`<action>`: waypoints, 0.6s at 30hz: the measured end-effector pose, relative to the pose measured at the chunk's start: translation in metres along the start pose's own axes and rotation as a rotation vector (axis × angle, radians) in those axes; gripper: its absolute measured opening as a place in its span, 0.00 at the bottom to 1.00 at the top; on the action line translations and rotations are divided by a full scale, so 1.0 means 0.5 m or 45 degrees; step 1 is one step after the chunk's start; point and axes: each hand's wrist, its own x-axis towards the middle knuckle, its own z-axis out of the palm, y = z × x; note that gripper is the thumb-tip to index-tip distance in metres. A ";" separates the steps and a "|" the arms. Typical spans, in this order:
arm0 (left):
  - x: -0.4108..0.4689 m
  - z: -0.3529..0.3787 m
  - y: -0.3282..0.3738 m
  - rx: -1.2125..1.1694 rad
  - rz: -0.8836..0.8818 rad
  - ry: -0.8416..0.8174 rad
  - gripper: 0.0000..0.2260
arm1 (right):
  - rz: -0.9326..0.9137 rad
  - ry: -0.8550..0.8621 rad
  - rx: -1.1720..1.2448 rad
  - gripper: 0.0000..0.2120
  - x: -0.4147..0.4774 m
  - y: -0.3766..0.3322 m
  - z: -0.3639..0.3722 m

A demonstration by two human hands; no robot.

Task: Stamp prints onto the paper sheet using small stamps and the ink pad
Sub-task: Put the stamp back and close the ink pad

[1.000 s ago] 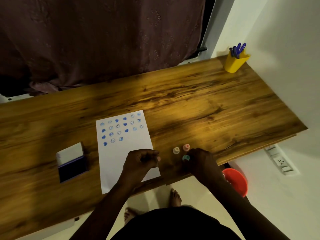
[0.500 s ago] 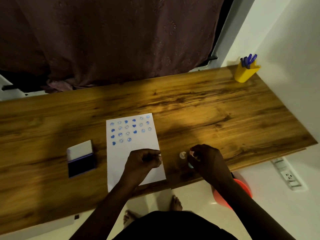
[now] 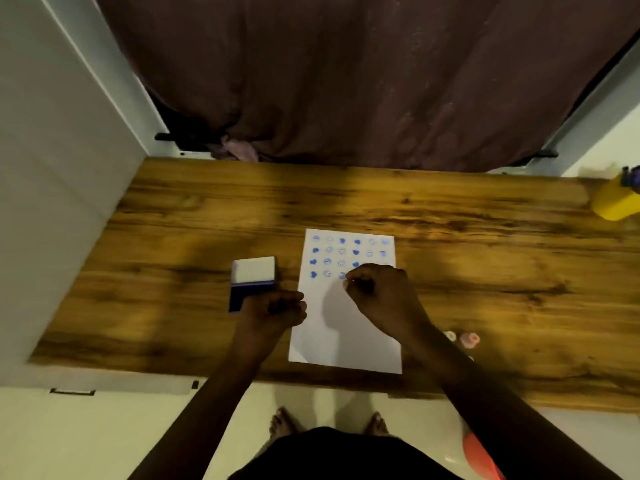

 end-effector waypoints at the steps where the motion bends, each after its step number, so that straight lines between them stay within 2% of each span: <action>1: 0.003 -0.025 -0.006 -0.014 0.017 0.034 0.13 | -0.006 -0.026 0.016 0.10 0.013 -0.015 0.016; 8: 0.035 -0.181 -0.038 0.079 0.079 0.222 0.10 | 0.024 -0.218 0.130 0.07 0.094 -0.086 0.131; 11: 0.064 -0.232 -0.048 0.203 0.076 0.293 0.15 | 0.082 -0.257 0.117 0.08 0.128 -0.109 0.179; 13: 0.090 -0.254 -0.052 0.252 0.024 0.371 0.11 | 0.141 -0.264 0.108 0.09 0.146 -0.120 0.205; 15: 0.114 -0.264 -0.052 0.293 0.008 0.385 0.08 | 0.191 -0.257 0.063 0.08 0.163 -0.129 0.227; 18: 0.138 -0.261 -0.045 0.412 0.038 0.317 0.14 | 0.246 -0.193 0.030 0.08 0.179 -0.136 0.247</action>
